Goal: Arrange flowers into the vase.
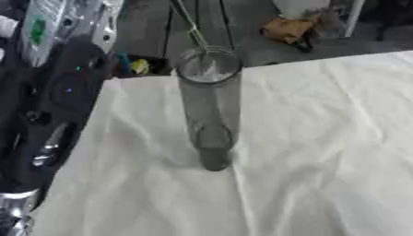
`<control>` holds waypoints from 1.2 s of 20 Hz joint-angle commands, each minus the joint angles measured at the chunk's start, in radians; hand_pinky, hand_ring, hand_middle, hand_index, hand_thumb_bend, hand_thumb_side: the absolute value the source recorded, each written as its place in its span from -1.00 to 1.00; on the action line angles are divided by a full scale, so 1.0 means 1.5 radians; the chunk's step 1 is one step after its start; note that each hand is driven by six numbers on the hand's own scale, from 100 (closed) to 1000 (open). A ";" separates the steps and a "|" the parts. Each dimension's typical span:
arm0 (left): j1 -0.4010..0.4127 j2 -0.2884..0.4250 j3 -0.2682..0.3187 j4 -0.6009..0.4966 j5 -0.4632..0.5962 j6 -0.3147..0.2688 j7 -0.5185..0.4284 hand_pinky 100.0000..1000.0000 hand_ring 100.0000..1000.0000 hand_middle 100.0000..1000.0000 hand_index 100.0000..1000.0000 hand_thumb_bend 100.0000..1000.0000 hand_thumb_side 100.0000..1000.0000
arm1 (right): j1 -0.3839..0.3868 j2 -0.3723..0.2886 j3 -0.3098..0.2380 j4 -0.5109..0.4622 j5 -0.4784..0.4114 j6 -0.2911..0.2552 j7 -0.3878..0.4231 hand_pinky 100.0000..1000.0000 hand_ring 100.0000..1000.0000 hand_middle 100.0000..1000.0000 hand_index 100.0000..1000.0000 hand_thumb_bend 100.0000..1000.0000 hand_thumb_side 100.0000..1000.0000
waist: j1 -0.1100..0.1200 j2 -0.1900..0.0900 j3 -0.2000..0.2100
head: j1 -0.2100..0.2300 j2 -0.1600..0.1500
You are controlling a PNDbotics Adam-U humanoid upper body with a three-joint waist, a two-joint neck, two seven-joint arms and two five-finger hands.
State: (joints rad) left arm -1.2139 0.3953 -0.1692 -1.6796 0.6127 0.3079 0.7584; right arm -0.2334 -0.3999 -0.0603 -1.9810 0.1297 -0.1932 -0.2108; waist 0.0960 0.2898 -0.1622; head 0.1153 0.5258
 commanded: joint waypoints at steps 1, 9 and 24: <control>-0.008 0.005 -0.003 -0.010 -0.011 0.001 0.000 -1.00 -1.00 -1.00 -1.00 -0.96 0.00 | -0.008 -0.007 -0.004 -0.013 -0.001 0.000 0.001 0.05 0.22 0.14 0.60 -1.00 1.00 | 0.007 -0.010 -0.002 | 0.001 -0.009; 0.003 -0.001 -0.013 -0.009 -0.035 -0.012 -0.037 -1.00 -1.00 -1.00 -1.00 -0.98 -0.01 | -0.011 -0.004 -0.005 -0.013 0.001 0.000 0.001 0.05 0.22 0.14 0.60 -1.00 1.00 | 0.008 -0.002 -0.005 | 0.002 -0.016; 0.015 -0.014 -0.024 0.013 -0.054 -0.028 -0.106 -1.00 -1.00 -1.00 -1.00 -1.00 0.03 | -0.015 -0.001 -0.005 -0.013 0.004 0.000 0.002 0.05 0.22 0.14 0.60 -1.00 1.00 | 0.009 0.010 -0.009 | 0.003 -0.020</control>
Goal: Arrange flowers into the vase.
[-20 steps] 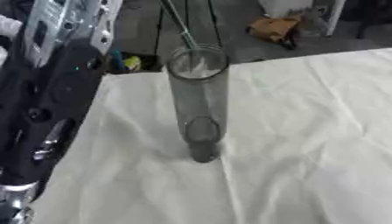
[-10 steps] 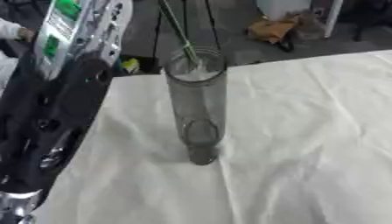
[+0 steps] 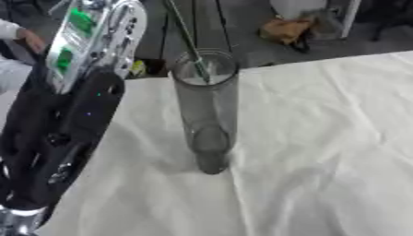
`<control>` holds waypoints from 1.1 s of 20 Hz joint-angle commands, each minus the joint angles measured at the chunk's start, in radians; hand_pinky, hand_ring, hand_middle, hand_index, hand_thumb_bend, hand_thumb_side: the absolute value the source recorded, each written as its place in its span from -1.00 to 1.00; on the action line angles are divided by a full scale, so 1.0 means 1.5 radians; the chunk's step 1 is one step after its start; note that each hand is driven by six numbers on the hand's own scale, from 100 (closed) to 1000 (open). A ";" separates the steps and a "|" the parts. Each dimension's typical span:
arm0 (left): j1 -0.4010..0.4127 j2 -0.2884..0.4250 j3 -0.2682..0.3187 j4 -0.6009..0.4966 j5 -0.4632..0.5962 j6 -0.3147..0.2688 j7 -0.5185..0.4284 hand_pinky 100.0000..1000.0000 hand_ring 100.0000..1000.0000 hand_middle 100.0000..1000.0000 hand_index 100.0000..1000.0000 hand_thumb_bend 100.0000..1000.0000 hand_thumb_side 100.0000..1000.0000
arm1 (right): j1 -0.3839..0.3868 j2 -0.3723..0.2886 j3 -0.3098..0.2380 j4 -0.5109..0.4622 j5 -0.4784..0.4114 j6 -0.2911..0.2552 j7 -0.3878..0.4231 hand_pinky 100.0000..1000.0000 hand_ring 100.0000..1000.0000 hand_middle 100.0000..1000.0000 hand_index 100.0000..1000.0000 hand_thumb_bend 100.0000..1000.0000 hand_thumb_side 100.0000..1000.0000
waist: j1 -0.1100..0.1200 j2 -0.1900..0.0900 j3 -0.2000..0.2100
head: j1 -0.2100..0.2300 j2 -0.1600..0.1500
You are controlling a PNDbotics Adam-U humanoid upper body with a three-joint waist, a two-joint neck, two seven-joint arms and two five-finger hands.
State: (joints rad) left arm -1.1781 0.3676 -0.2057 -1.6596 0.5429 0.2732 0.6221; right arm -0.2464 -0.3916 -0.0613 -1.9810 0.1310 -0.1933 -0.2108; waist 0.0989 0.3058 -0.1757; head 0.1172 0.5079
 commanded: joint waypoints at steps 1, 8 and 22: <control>-0.009 0.004 0.000 0.003 -0.009 -0.006 -0.019 -1.00 -1.00 -1.00 -1.00 -1.00 0.04 | -0.006 -0.006 -0.005 -0.013 0.003 0.000 0.002 0.05 0.22 0.14 0.60 -1.00 1.00 | 0.008 -0.001 0.000 | 0.002 -0.008; -0.006 0.001 -0.006 0.028 -0.026 -0.024 -0.051 -1.00 -1.00 -1.00 -1.00 -1.00 0.07 | -0.008 -0.006 -0.004 -0.013 0.004 0.000 0.004 0.05 0.22 0.14 0.60 -1.00 1.00 | 0.009 0.003 0.001 | 0.001 -0.011; -0.003 -0.012 -0.005 0.084 -0.055 -0.069 -0.078 -1.00 -1.00 -1.00 -1.00 -0.92 0.13 | -0.010 -0.003 -0.005 -0.013 0.007 0.001 0.006 0.05 0.21 0.14 0.60 -1.00 1.00 | 0.012 0.012 -0.004 | 0.001 -0.020</control>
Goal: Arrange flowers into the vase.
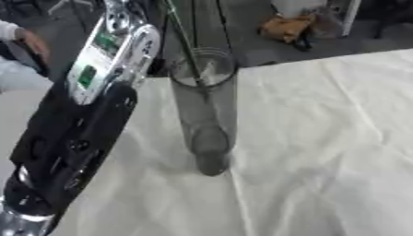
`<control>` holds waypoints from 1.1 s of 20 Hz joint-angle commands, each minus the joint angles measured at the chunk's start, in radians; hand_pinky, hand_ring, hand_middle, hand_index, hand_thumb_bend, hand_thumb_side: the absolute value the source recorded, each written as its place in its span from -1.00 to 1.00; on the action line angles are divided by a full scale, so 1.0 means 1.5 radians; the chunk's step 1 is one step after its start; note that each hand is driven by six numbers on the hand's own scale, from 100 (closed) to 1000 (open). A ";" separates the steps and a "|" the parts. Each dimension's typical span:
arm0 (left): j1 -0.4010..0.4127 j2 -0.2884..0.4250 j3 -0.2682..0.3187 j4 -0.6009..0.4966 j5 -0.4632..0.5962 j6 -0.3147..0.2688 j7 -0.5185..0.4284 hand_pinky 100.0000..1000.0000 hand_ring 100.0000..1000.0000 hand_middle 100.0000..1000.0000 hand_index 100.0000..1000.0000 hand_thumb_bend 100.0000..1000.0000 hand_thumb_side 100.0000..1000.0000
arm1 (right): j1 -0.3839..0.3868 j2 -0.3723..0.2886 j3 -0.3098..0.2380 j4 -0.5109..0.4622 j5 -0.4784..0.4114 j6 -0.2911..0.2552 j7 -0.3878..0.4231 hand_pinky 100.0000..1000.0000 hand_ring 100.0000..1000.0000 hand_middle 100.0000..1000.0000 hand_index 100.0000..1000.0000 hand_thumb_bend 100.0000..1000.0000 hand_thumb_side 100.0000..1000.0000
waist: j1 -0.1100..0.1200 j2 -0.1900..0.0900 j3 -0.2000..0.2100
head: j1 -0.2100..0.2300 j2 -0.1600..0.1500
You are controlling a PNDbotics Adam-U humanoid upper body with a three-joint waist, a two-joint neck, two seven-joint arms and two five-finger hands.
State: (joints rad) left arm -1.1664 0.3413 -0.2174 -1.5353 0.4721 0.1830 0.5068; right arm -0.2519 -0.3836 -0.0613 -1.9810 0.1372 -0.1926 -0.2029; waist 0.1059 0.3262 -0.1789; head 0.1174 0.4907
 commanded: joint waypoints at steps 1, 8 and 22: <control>-0.010 0.005 0.003 0.004 -0.010 -0.012 -0.002 -1.00 -1.00 -1.00 -1.00 -0.92 0.13 | -0.007 -0.008 -0.005 -0.013 0.003 0.001 0.001 0.05 0.21 0.14 0.60 -1.00 1.00 | 0.008 -0.001 -0.002 | 0.001 -0.009; -0.007 -0.002 0.007 0.032 -0.026 -0.029 -0.001 -1.00 -1.00 -1.00 -1.00 -0.77 0.11 | -0.008 -0.005 -0.006 -0.013 0.004 0.002 0.002 0.05 0.21 0.14 0.60 -1.00 1.00 | 0.009 0.003 -0.006 | 0.001 -0.014; 0.001 0.004 0.007 0.067 -0.099 -0.012 0.001 -1.00 -1.00 -1.00 -0.76 -0.64 0.50 | -0.005 -0.003 -0.008 -0.013 0.006 0.003 0.002 0.05 0.21 0.14 0.60 -1.00 1.00 | 0.010 0.004 -0.005 | -0.001 -0.007</control>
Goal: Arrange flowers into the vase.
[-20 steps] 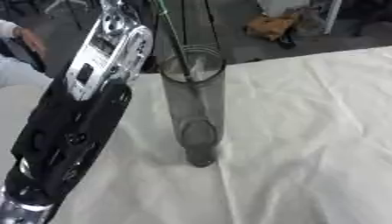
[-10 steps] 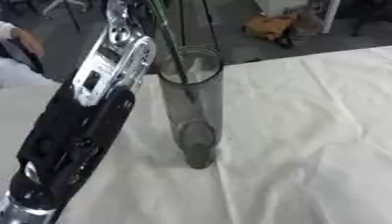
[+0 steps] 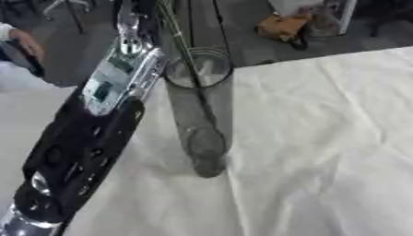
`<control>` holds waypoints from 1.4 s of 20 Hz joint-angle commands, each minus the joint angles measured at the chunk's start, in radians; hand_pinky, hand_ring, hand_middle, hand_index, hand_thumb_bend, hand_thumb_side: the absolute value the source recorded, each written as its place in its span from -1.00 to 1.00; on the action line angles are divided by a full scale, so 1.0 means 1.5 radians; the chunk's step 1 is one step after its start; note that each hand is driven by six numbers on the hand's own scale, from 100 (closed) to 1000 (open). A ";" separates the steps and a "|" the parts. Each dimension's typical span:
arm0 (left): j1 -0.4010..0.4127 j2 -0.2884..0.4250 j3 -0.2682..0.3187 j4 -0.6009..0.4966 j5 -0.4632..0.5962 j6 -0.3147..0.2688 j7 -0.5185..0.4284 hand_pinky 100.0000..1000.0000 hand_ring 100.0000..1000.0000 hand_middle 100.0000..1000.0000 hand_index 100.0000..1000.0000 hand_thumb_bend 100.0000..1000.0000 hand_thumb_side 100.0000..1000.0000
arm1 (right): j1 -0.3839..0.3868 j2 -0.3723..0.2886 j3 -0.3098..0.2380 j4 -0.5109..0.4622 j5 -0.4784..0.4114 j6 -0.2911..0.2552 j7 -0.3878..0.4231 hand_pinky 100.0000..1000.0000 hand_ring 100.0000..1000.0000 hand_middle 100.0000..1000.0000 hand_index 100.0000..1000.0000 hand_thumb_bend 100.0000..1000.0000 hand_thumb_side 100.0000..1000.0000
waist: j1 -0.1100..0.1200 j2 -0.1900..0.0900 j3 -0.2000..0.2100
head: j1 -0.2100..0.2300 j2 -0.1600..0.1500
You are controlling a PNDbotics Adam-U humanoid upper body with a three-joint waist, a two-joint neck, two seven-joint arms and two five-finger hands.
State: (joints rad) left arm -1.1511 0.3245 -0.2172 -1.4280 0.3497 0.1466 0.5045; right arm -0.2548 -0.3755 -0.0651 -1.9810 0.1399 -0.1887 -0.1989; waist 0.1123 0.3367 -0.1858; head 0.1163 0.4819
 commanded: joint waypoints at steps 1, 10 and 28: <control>-0.009 0.016 0.006 -0.004 -0.022 0.017 0.003 -1.00 -1.00 -1.00 -0.72 -0.67 0.51 | -0.003 -0.009 -0.006 -0.013 0.004 0.001 -0.001 0.05 0.21 0.14 0.60 -1.00 1.00 | 0.005 -0.004 0.000 | -0.001 -0.001; -0.002 0.039 -0.004 -0.009 -0.143 0.060 -0.001 -0.90 -0.94 -0.77 -0.45 -0.87 0.40 | 0.000 -0.009 -0.007 -0.013 0.002 0.002 -0.002 0.05 0.21 0.13 0.60 -1.00 1.00 | 0.004 -0.011 0.006 | -0.003 0.004; 0.024 0.080 -0.013 -0.020 -0.432 0.151 -0.193 -0.26 -0.10 -0.03 -0.04 -1.00 0.40 | 0.005 -0.011 -0.009 -0.013 0.001 0.005 -0.002 0.05 0.21 0.13 0.60 -1.00 1.00 | 0.004 -0.021 0.019 | -0.011 0.011</control>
State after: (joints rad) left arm -1.0998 0.4141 -0.2367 -1.4392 -0.2792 0.3679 0.2400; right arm -0.2433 -0.3750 -0.0733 -1.9810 0.1399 -0.1826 -0.2011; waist 0.1123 0.3357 -0.1571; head 0.1029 0.4925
